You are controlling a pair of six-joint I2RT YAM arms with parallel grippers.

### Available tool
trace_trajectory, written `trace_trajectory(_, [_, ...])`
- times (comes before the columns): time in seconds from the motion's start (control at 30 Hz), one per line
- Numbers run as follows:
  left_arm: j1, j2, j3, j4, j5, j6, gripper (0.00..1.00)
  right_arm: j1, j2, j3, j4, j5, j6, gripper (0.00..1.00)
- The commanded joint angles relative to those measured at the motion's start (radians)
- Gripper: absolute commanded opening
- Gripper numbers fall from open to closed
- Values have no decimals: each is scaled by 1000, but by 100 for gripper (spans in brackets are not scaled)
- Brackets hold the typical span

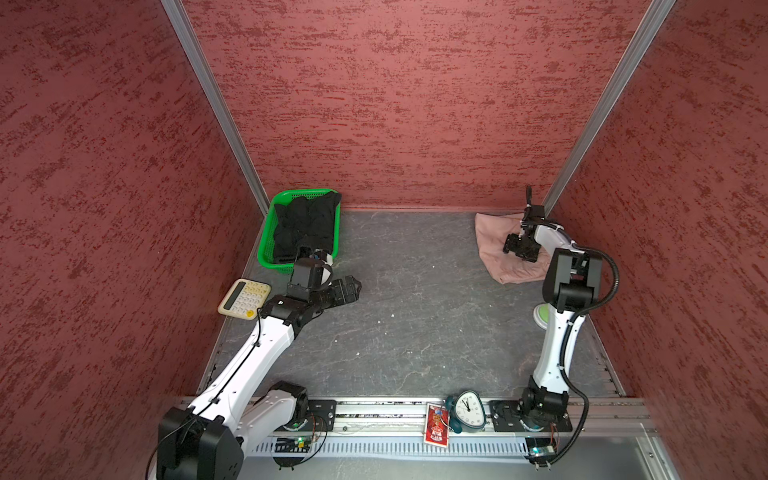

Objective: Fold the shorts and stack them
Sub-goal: 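Reach the left gripper into the green basket and grasp the black garment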

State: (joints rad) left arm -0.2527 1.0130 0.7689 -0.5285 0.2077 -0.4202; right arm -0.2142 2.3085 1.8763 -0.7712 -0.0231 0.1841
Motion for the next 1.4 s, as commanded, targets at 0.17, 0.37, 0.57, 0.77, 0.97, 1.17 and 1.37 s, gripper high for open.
trace_trajectory(0.17, [33, -42, 109, -115, -98, 70, 99, -2, 15, 57, 75, -54, -18, 73])
trace_trajectory(0.37, [90, 61, 317, -197, -284, 181, 99, 39, -276, -154, 281, -203, -34, 77])
trace_trajectory(0.57, [140, 263, 502, -199, -408, 306, 99, 154, -645, -481, 492, -312, -18, 80])
trace_trajectory(0.77, [212, 486, 684, -193, -396, 254, 99, 343, -925, -775, 576, -384, 6, 81])
trace_trajectory(0.97, [220, 771, 890, -202, -417, 326, 100, 499, -1088, -1008, 701, -423, 101, 81])
trace_trajectory(1.17, [224, 973, 1043, -262, -404, 374, 99, 550, -1153, -1073, 714, -382, 115, 81])
trace_trajectory(1.37, [235, 1117, 1148, -322, -441, 372, 99, 561, -1133, -1078, 749, -389, 125, 81])
